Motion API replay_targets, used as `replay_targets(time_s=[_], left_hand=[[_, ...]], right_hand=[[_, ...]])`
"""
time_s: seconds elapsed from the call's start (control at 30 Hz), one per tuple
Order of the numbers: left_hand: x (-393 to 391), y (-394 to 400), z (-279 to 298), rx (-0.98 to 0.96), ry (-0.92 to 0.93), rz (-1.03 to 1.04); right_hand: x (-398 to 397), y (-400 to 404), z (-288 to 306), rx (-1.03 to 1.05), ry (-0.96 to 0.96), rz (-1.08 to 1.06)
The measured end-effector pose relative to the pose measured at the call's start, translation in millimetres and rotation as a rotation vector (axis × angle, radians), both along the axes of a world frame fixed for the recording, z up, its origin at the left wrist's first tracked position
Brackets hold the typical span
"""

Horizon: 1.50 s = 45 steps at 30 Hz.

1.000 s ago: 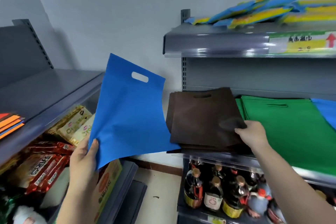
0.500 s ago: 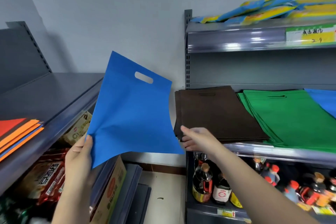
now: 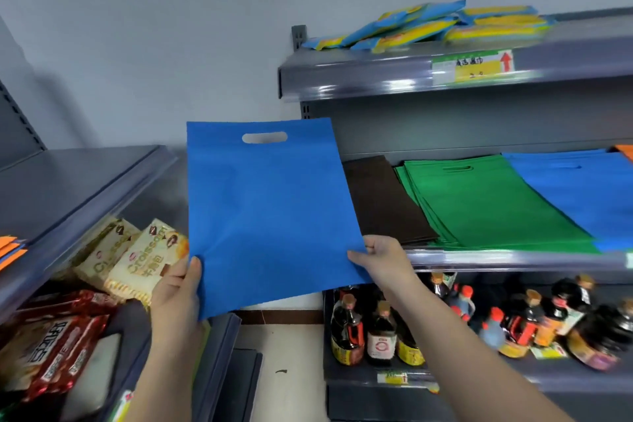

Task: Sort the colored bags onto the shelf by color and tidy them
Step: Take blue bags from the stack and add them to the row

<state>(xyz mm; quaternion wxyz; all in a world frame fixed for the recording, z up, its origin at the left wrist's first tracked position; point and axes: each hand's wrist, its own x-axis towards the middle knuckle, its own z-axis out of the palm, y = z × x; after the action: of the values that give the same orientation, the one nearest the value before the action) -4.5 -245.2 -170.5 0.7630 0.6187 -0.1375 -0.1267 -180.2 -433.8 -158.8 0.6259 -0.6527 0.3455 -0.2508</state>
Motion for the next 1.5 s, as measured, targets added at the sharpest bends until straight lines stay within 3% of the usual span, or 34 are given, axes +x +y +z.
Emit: replay_targets(time_s=[0.27,0.47,0.6,0.7,1.07,1.27,1.5], left_hand=[[-112,-86,-28,0.12,-0.094,-0.201],[-224,-144,-27,0.158,-0.152,-0.408],[-269,-182,-30,0.202,-0.118,-0.472],[-297,-210,-26,0.233,-0.192,-0.508],[-358,-351,-3,0.37,-0.582,-0.422],[-378,-423,4,0.506,-0.678,-0.395],[-388,-478,6,0.737,-0.825,-0.394]], right_hand=[[-151,-54,-12,-0.063,0.023,-0.313],[-276,-90,-17,-0.074,0.026,-0.461],[-342,-118,-20,-0.078,0.061,-0.558],[-381,-138,-19,-0.079,0.068,-0.62],[-456,-266,-5,-0.41,0.3,-0.67],[-477,-337,-1,-0.587,0.488,-0.655],[-473,-396,-4,-0.635,0.752,-0.481]])
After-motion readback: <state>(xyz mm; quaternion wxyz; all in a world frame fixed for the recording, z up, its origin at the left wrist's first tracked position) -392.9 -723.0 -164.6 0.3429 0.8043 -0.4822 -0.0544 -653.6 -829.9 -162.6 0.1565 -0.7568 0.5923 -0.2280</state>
